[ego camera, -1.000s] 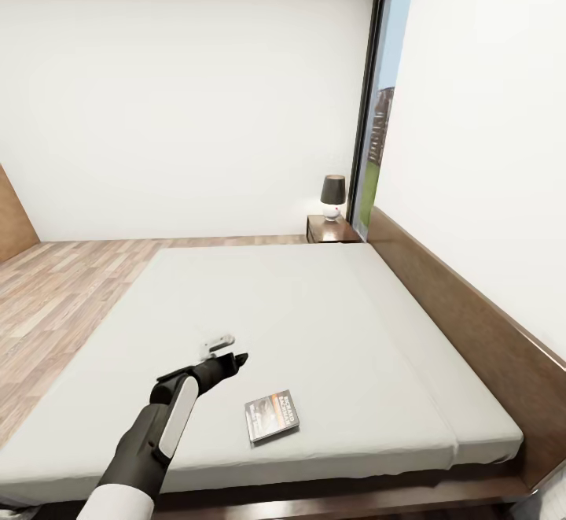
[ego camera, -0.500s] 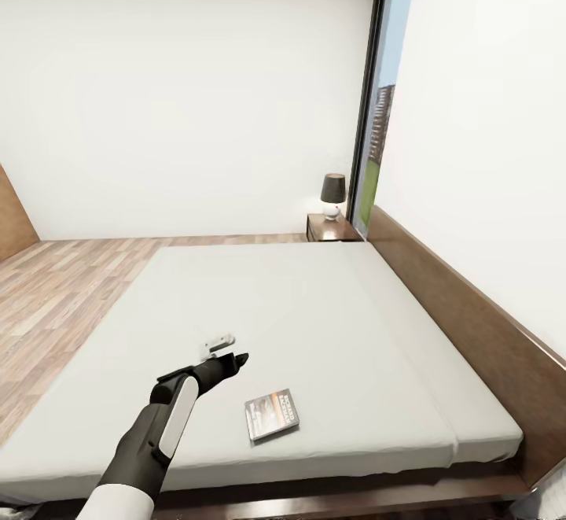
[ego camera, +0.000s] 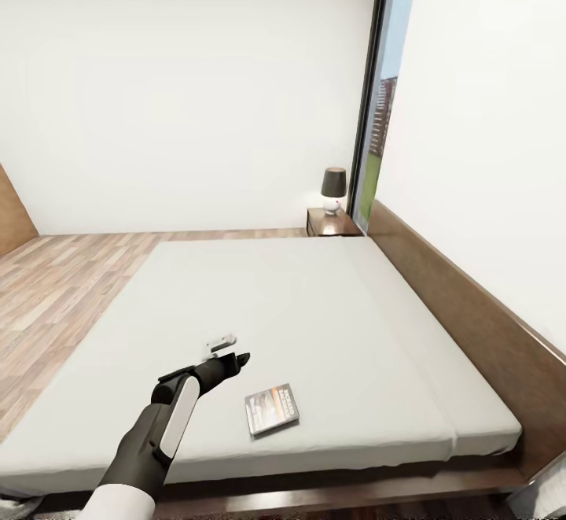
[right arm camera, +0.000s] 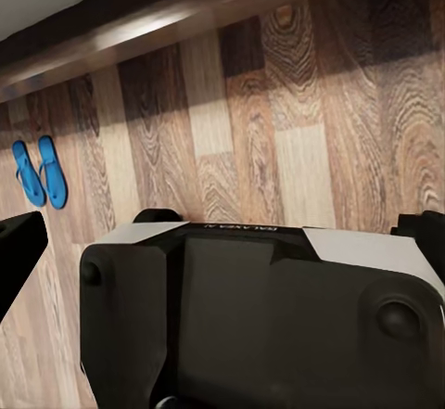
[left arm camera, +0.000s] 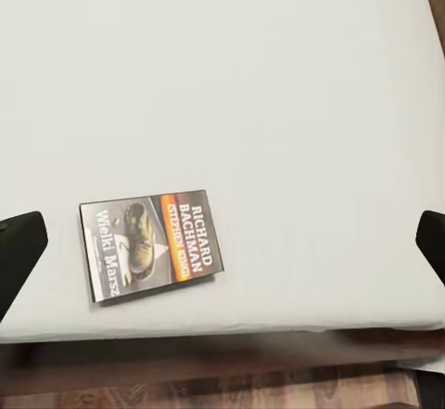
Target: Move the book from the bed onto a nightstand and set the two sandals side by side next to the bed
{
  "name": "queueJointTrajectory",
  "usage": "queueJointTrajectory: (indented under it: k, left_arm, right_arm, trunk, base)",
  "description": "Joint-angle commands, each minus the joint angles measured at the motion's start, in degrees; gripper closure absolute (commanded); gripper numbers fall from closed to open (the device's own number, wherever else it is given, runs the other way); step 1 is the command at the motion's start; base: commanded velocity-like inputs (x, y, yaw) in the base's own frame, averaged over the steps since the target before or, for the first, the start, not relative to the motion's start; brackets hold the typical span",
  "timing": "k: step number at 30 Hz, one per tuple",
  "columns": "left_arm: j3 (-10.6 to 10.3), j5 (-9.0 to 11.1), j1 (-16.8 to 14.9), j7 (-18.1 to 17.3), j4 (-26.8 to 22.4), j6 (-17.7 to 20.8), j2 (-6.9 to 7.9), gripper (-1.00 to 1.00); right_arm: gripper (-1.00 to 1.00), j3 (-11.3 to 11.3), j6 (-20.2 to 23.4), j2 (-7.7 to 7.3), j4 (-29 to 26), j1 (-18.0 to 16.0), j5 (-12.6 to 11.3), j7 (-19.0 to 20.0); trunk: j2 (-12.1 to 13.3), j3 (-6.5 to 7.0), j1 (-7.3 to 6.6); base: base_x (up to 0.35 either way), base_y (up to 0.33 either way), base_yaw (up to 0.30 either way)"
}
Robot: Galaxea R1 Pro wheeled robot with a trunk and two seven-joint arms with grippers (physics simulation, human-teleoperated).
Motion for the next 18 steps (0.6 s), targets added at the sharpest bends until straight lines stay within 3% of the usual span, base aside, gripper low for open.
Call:
queueJointTrajectory:
  k: [1, 18]
  left_arm:
    - [0.0, 0.4, 0.0, 0.2, -0.1, 0.3, -0.02, -1.0]
    - [0.0, 0.4, 0.0, 0.2, -0.1, 0.3, -0.11, -1.0]
  right_arm:
    - [-1.0, -0.4, 0.2, -0.01, 0.0, 0.0, -0.1, 0.3]
    - [-1.0, -0.4, 0.2, -0.01, 0.0, 0.0, -0.1, 0.3]
  trunk:
    - [-0.1, -0.22, 0.03]
    - [-0.1, -1.73, 0.03]
  base:
    - [0.0, 0.0, 0.0]
    - [0.0, 0.0, 0.0]
